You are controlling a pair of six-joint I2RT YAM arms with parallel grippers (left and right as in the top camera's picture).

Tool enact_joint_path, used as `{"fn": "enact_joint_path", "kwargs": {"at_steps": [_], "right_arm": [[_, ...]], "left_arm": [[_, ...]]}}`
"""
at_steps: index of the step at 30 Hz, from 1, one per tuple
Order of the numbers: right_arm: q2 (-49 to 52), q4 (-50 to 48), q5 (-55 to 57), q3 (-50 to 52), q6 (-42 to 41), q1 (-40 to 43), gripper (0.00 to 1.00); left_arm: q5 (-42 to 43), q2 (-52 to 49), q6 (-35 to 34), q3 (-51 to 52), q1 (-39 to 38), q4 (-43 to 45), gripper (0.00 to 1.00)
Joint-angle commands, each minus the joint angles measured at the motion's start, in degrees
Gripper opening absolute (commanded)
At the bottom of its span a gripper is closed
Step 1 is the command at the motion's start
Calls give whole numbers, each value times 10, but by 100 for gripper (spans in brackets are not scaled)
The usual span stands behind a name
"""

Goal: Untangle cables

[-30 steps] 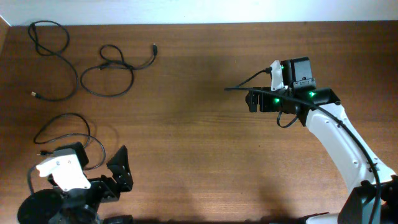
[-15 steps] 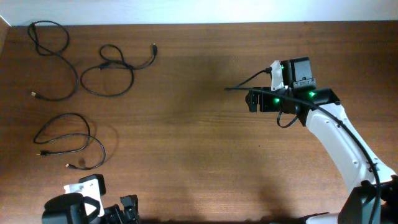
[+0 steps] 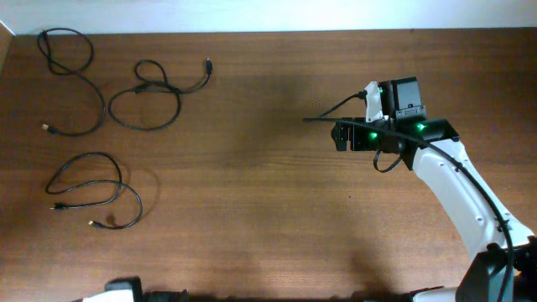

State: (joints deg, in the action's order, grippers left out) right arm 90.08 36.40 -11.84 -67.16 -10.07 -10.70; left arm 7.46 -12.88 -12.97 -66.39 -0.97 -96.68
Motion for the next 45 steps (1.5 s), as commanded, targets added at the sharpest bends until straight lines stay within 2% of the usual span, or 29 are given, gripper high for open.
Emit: {"fn": "enact_joint_path", "kwargs": {"at_steps": [1,11,15,22,24,25,31,35,45], "right_arm": [[1,-2,3,2,4,-2,98],[1,-2,3,2,4,-2,98],[1,-2,3,2,4,-2,98],[1,-2,3,2,4,-2,99],[1,-2,3,2,4,-2,99],[1,-2,3,2,4,-2,98],[1,-2,3,2,4,-2,99],[1,-2,3,2,4,-2,99],[1,-2,3,2,4,-2,99]], "left_arm": [[-2,39,9,0,-14,0,99],[9,125,5,27,-17,2,99],[19,125,-15,46,-25,69,99],[-12,125,-15,108,-39,261,99],[-39,125,-15,159,-39,327,99],[-45,125,-15,221,-36,398,99],[-45,125,-14,420,-38,632,99],[-59,125,-1,518,-38,757,99],[-140,126,1,651,-38,942,99]]}}
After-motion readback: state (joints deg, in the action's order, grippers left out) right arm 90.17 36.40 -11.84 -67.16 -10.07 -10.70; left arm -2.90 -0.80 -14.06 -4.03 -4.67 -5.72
